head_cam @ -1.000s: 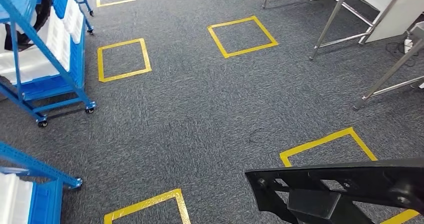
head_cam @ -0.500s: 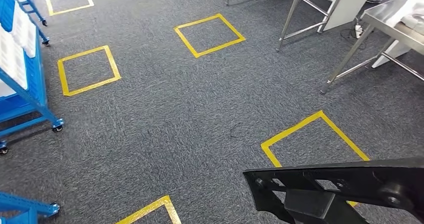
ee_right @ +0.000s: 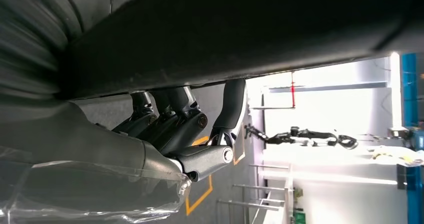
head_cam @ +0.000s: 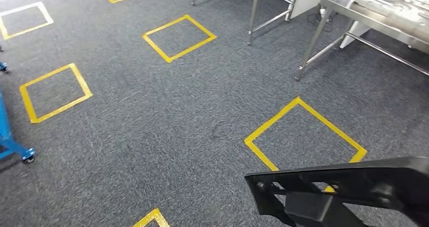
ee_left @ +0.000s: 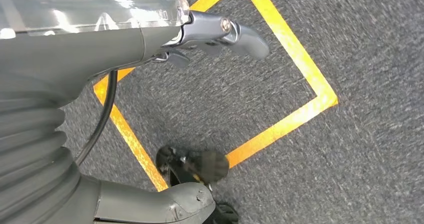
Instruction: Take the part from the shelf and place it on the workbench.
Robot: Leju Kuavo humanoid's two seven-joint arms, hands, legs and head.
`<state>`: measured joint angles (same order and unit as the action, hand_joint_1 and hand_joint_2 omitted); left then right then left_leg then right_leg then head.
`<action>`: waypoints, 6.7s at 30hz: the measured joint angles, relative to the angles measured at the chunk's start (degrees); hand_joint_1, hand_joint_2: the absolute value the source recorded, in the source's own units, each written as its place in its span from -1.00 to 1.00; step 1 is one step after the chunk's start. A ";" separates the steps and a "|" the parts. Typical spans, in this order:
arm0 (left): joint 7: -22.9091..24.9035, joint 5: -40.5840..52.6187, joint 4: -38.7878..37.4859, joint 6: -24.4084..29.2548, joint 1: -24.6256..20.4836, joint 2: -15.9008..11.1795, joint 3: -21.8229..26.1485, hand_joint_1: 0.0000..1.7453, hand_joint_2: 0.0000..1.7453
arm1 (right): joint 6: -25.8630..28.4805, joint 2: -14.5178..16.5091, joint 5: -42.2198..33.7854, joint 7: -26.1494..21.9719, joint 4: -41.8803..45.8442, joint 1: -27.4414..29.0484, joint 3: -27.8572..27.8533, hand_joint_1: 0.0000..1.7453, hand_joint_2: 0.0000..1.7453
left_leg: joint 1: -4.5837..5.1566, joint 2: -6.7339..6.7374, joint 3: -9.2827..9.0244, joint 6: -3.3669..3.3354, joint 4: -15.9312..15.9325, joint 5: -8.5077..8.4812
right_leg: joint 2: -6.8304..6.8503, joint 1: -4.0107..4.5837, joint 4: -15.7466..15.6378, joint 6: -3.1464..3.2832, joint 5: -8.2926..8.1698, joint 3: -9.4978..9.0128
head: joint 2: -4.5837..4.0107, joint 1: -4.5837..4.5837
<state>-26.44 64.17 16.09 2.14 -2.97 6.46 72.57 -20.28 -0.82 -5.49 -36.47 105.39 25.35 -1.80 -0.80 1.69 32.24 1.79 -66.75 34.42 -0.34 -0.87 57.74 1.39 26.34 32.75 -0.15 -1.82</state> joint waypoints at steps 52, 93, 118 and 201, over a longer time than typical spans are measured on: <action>-0.48 0.17 -0.03 -1.91 0.48 0.39 0.55 -1.00 1.00 | 8.33 0.10 4.46 2.26 0.79 -0.31 4.58 1.00 1.00 | 0.17 -0.57 -3.66 -3.00 9.15 -4.60 | 0.49 -0.26 7.58 -2.19 1.01 4.09 | 0.00 0.01; -0.14 2.34 -0.11 -3.04 -0.20 0.06 1.64 -1.00 1.00 | 17.44 -0.50 6.07 1.60 4.13 -2.14 10.38 1.00 1.00 | 0.01 -1.16 -2.04 0.14 -7.55 3.21 | -1.39 0.29 2.00 0.91 0.68 1.40 | 0.00 0.00; 0.19 2.56 -0.17 -2.97 -0.21 0.32 1.77 -1.00 1.00 | 18.43 -0.54 6.47 1.94 4.61 -3.10 11.09 1.00 1.00 | 0.92 4.81 -3.79 -2.17 8.35 -3.66 | 3.55 1.04 1.31 -0.74 1.28 0.40 | 0.00 -0.01; 4.70 5.08 -1.71 -2.21 -0.29 -1.72 5.68 -1.00 1.00 | 36.81 -1.55 32.08 24.51 1.73 -4.47 0.49 1.00 1.00 | 0.49 -2.12 0.94 -4.44 7.79 -7.90 | 0.11 0.13 15.38 -2.67 11.09 4.47 | 0.00 -0.03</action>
<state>-21.74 69.25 14.38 -0.07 -3.26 4.74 78.25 16.52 -2.37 26.59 -11.96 107.12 20.89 -1.31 -0.31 -0.43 33.18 -2.64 -58.96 26.52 -0.23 -0.74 73.12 -1.29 37.43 37.22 -0.15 -1.85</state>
